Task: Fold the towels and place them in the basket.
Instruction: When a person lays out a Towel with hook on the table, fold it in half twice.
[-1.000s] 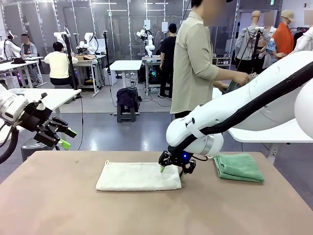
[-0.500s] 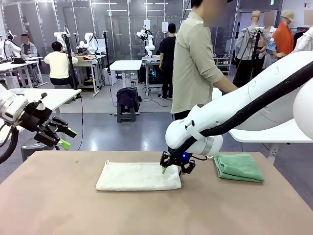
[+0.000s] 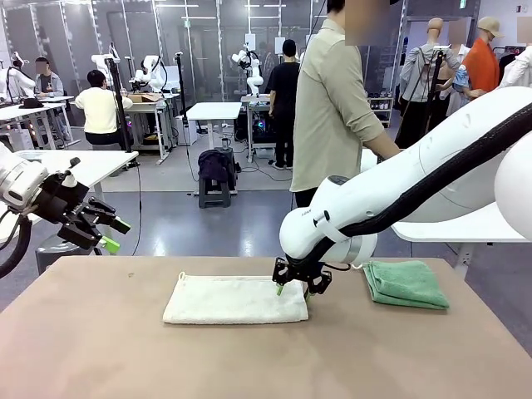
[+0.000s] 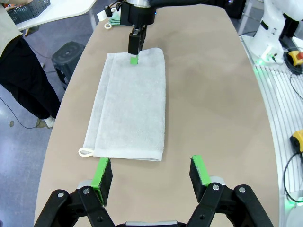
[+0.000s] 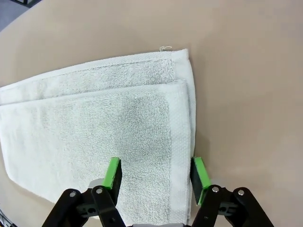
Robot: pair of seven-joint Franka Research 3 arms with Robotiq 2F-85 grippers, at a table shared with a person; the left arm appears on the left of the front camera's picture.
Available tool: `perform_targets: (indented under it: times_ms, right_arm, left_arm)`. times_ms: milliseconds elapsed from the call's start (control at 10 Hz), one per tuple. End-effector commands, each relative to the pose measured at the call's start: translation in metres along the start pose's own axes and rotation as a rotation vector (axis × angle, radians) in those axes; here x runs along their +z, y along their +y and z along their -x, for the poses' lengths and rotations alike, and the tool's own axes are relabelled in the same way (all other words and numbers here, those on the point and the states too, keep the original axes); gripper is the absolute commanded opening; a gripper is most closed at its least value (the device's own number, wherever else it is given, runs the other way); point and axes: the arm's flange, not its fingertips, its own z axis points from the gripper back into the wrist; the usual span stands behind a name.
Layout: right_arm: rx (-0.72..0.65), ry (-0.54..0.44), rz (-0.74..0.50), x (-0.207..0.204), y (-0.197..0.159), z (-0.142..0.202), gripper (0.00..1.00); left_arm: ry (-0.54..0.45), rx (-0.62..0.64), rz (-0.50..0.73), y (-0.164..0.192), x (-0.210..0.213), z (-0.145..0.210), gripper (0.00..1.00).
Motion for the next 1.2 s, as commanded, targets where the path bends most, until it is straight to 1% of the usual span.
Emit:
perform_targets:
  times_ms: [0,100,400,700,1100]
  right_arm:
    - [-0.037,-0.010,0.034,0.0010,0.0103,-0.0031,0.74]
    - [-0.036,-0.012,0.040,0.0003,0.0108,-0.0035,0.71]
    - [-0.049,-0.008,0.085,-0.0012,0.0123,-0.0050,0.71]
    - [-0.047,0.005,0.090,-0.0027,0.0132,-0.0063,0.71]
    - [-0.047,0.008,0.096,-0.0028,0.0141,-0.0060,0.32]
  left_arm:
    - [0.004,0.009,-0.004,0.0003,-0.0003,-0.0011,0.84]
    - [0.004,0.009,-0.004,0.0003,-0.0003,-0.0011,0.84]
    - [0.004,0.009,-0.004,0.0003,-0.0003,-0.0011,0.84]
    - [0.004,0.009,-0.004,0.0003,-0.0003,-0.0011,0.84]
    - [0.004,0.009,-0.004,0.0003,-0.0003,-0.0011,0.84]
